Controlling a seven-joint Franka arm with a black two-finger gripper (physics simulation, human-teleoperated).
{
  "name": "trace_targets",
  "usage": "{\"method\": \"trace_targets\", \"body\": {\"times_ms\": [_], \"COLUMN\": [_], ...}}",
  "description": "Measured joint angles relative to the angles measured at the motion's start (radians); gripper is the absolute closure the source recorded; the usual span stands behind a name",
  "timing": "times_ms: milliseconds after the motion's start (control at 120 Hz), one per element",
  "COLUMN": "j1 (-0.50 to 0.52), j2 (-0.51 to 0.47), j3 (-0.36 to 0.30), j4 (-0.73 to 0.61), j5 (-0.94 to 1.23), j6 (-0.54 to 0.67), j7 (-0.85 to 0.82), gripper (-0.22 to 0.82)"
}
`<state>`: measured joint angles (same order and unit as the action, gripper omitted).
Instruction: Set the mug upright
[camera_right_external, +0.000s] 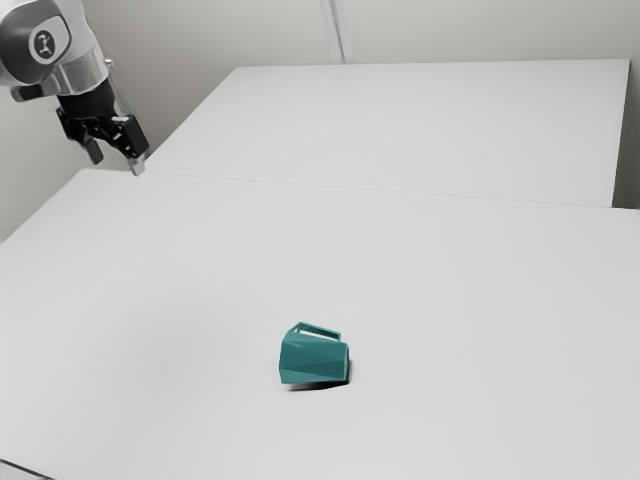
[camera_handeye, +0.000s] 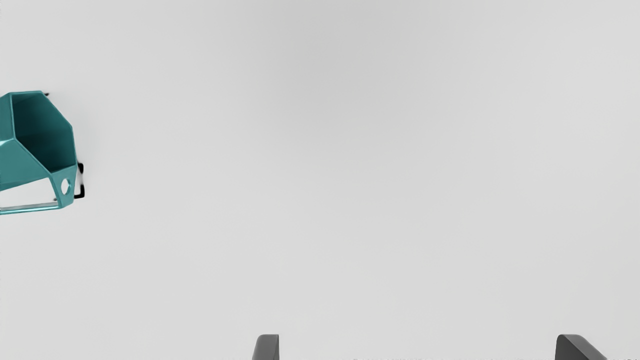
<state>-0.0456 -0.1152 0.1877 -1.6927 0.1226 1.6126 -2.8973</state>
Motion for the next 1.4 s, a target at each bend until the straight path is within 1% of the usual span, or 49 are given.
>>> {"method": "trace_targets", "body": {"times_ms": [175, 333, 425, 592, 708, 800, 892, 1050, 1183, 1267, 1400], "j1": [0.003, -0.017, -0.018, 0.006, 0.009, 0.027, 0.040, 0.049, 0.035, 0.018, 0.013], "j2": [-0.013, -0.059, -0.091, -0.089, -0.059, 0.006, 0.057, 0.120, 0.181, 0.204, 0.232], "j3": [-0.007, -0.016, -0.015, -0.014, -0.014, -0.014, -0.017, -0.057, -0.083, -0.102, -0.112], "j4": [-0.017, -0.096, -0.174, -0.316, -0.428, -0.479, -0.503, -0.532, -0.538, -0.539, -0.551], "j5": [-0.001, -0.024, -0.127, -0.353, -0.499, -0.593, -0.658, -0.715, -0.784, -0.836, -0.932], "j6": [0.005, 0.021, 0.028, 0.035, 0.057, 0.080, 0.098, 0.149, 0.194, 0.220, 0.246], "j7": [0.000, 0.000, 0.000, 0.000, 0.000, 0.000, 0.000, 0.000, 0.000, 0.000, 0.000], "gripper": [0.00, 0.00, 0.00, 0.00, 0.00, 0.00, 0.00, 0.00, 0.00, 0.00, 0.00]}}
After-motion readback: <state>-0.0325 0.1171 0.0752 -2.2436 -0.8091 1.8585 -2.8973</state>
